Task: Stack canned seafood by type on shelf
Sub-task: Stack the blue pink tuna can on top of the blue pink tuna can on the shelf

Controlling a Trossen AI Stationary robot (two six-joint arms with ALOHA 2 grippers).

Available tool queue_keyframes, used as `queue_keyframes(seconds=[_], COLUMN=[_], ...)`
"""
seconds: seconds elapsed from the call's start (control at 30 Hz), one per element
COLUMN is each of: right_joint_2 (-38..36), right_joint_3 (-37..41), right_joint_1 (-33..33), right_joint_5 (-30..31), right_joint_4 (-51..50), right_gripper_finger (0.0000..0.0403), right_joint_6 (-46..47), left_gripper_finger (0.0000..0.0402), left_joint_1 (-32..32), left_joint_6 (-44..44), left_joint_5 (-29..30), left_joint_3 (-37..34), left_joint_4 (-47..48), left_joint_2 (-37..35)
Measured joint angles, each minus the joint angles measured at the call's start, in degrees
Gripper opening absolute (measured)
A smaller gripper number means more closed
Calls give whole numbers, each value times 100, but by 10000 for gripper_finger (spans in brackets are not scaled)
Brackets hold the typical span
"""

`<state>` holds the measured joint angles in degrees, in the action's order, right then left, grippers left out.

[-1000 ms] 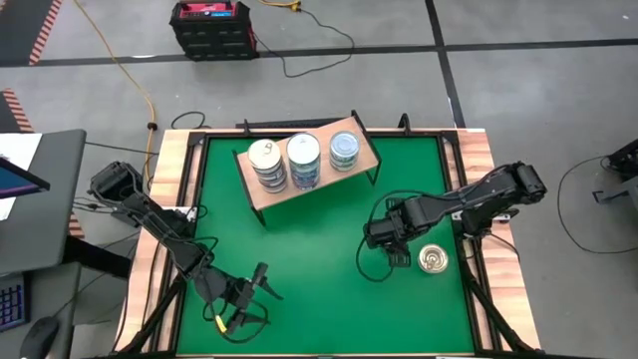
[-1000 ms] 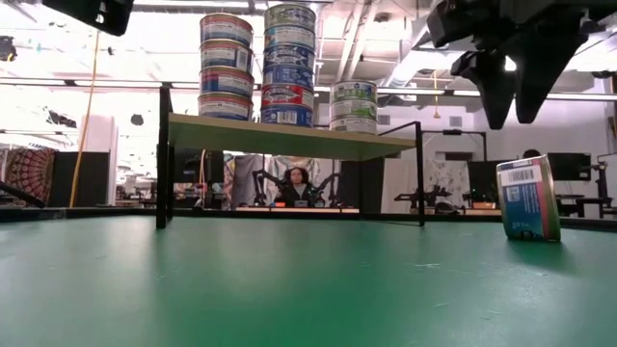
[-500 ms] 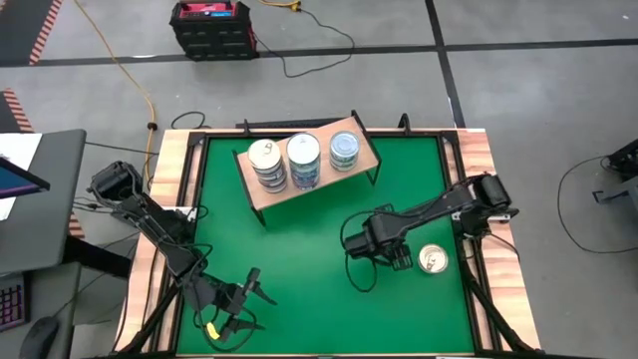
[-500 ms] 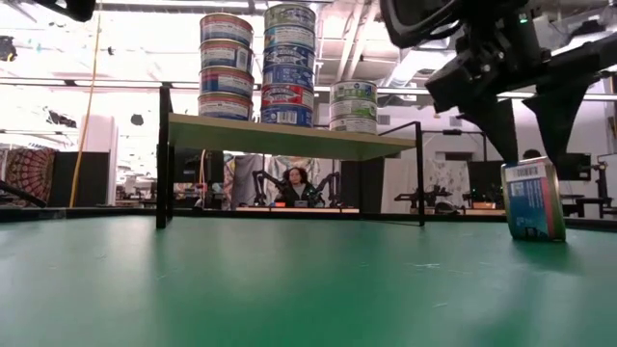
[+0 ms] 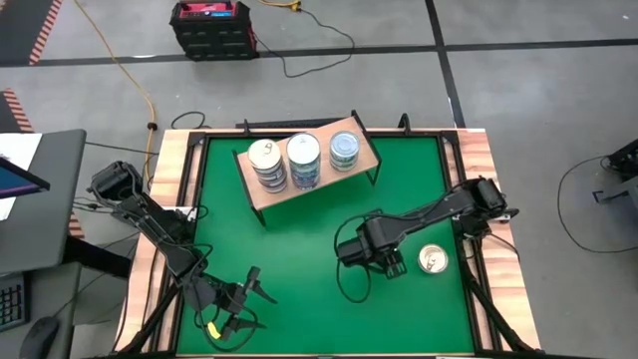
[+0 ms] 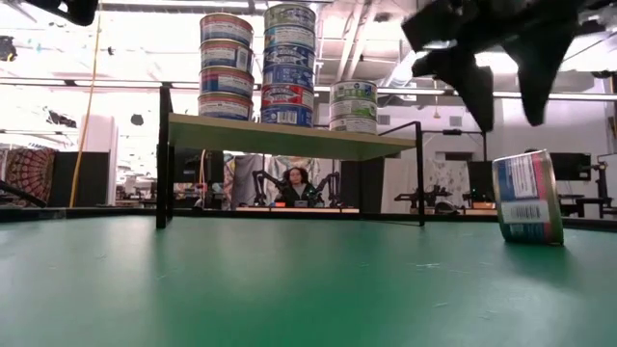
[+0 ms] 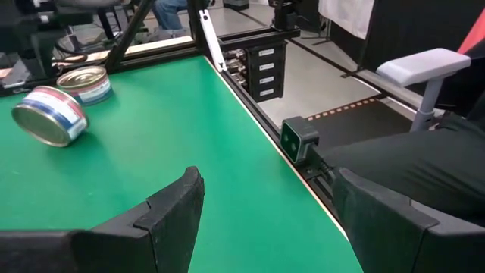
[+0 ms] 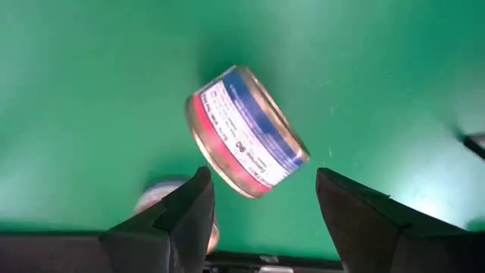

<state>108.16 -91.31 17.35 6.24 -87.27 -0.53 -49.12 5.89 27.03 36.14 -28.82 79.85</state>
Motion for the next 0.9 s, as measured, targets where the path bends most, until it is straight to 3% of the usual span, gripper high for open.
queue_keyframes(seconds=[0.23, 0.4, 0.7, 0.9], right_joint_2=[0, 0, 0, 107], right_joint_3=[-150, -150, -150, -210], right_joint_1=[111, 91, 85, 99], right_joint_5=[1, -455, -632, -632], right_joint_4=[536, 591, 893, 1130], right_gripper_finger=[260, 269, 348, 380], right_joint_6=[188, 779, 762, 52], left_gripper_finger=[277, 277, 277, 277], left_joint_1=[13, 143, 282, 299], left_joint_6=[-27, -70, 52, 61], left_joint_5=[0, -2, -20, -22], left_joint_3=[0, 0, 0, 0], left_joint_4=[0, -2, -1, 64], left_joint_2=[0, 0, 0, 0])
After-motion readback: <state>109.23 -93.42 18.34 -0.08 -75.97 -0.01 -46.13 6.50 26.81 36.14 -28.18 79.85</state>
